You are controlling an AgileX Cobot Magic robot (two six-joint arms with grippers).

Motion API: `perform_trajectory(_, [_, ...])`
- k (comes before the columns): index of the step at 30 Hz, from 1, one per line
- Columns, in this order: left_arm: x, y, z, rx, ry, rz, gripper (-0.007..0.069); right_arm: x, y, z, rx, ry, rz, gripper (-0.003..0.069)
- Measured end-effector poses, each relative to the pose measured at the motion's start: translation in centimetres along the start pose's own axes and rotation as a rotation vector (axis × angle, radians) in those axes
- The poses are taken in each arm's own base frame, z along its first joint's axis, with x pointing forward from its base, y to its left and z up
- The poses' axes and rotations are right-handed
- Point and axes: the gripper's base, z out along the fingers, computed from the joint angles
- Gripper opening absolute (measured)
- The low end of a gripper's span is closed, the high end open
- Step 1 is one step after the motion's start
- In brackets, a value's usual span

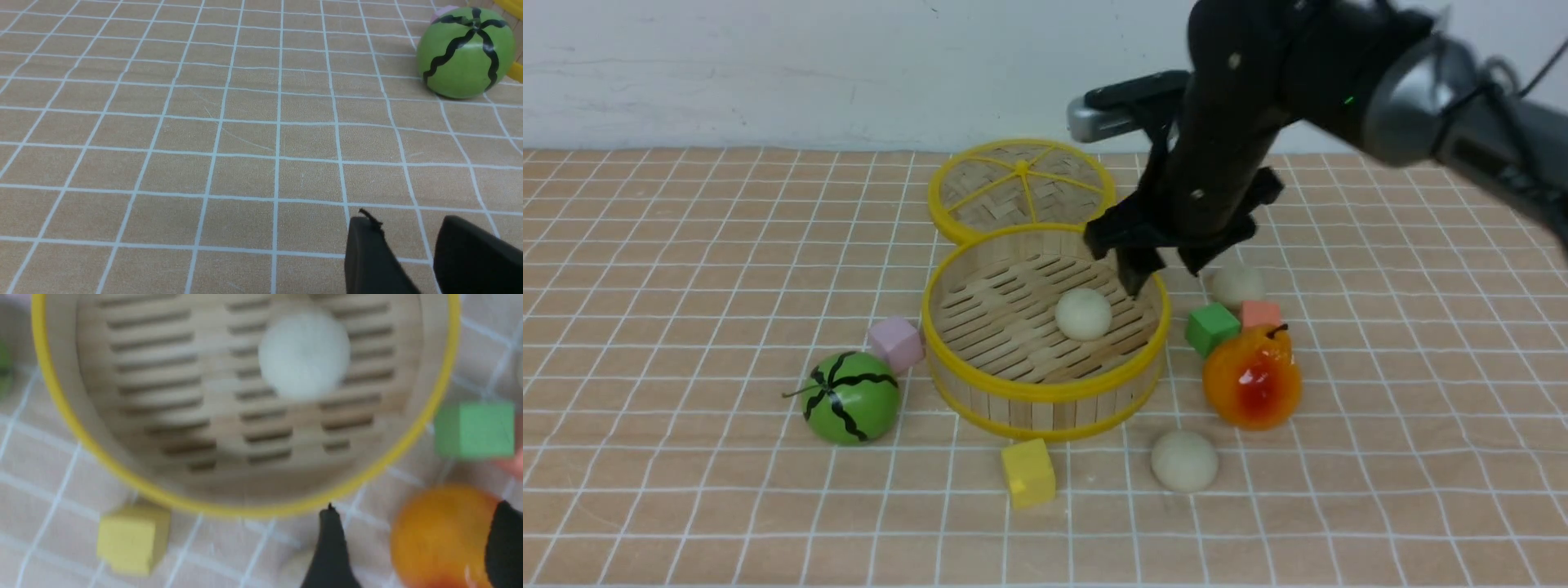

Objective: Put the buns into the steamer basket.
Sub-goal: Use the right arm to grab a steamed stuffed bun

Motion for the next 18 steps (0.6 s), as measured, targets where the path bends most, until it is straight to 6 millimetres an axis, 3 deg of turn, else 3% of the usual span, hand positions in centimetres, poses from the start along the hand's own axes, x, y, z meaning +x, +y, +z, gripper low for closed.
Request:
perform_trajectory(2, [0.0, 0.0, 0.0, 0.0, 0.0, 0.0, 0.0238, 0.5, 0.0, 0.0, -0.004, 0.022, 0.002, 0.0451])
perform_trajectory(6, [0.0, 0.0, 0.0, 0.0, 0.0, 0.0, 0.0238, 3.6, 0.0, 3.4, -0.018, 0.15, 0.038, 0.0338])
perform_trajectory(10, [0.0, 0.0, 0.0, 0.0, 0.0, 0.0, 0.0238, 5.4, -0.1, 5.8, -0.014, 0.193, 0.079, 0.0255])
perform_trajectory(18, [0.0, 0.0, 0.0, 0.0, 0.0, 0.0, 0.0238, 7.0, 0.0, 7.8, -0.031, 0.212, 0.118, 0.0246])
